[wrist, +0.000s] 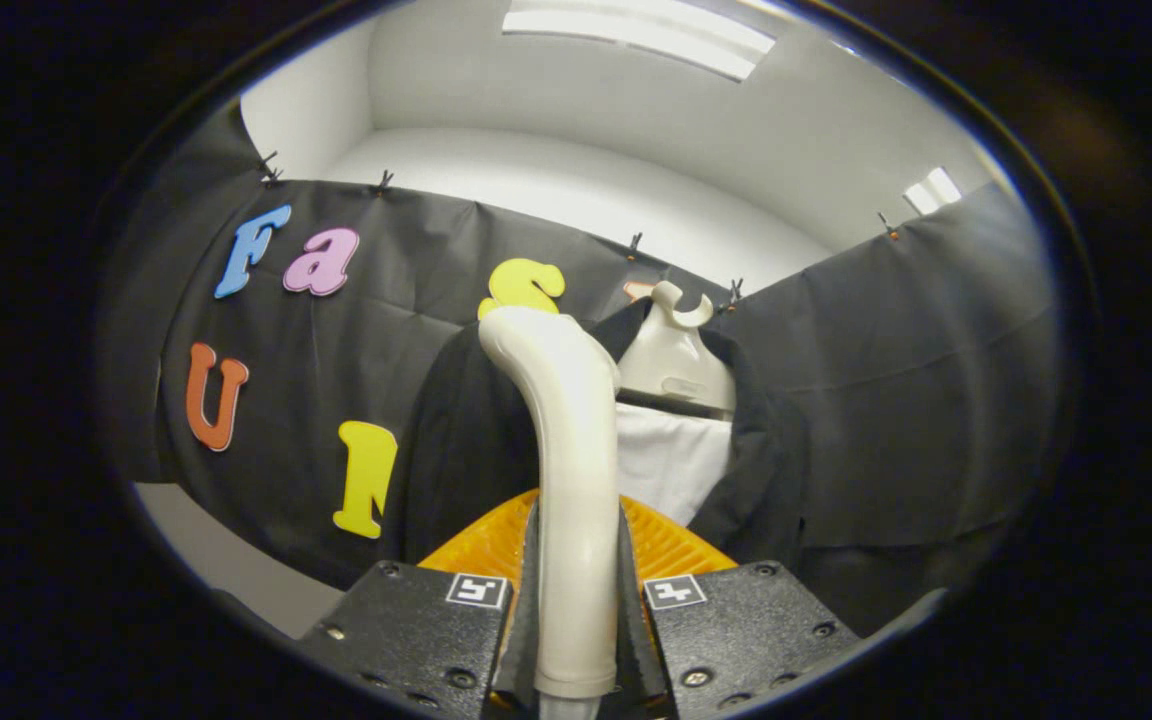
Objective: Iron the clothes twice with a garment steamer, once on the left side and once on the right side.
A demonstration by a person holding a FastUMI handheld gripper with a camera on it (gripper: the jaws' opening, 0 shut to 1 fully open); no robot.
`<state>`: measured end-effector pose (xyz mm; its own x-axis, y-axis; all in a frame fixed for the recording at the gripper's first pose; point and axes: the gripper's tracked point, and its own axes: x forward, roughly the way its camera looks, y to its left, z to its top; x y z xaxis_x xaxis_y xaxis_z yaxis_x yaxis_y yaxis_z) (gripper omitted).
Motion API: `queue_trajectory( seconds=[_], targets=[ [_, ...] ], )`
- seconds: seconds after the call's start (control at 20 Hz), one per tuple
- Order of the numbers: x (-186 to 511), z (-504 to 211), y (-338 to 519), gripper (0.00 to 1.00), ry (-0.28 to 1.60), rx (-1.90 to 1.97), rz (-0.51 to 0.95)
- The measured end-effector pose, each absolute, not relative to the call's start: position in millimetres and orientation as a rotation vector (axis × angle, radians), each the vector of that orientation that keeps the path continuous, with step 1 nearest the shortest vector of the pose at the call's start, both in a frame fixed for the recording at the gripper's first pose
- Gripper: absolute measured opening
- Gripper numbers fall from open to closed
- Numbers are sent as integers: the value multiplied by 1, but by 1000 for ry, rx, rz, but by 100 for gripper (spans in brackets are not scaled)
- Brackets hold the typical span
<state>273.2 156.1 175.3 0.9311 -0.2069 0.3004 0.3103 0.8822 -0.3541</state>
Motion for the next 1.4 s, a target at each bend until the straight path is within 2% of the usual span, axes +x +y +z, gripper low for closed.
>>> queue_trajectory(
  seconds=[1.4],
  targets=[
    [239,24,101,36,12,-466,-344]
  ],
)
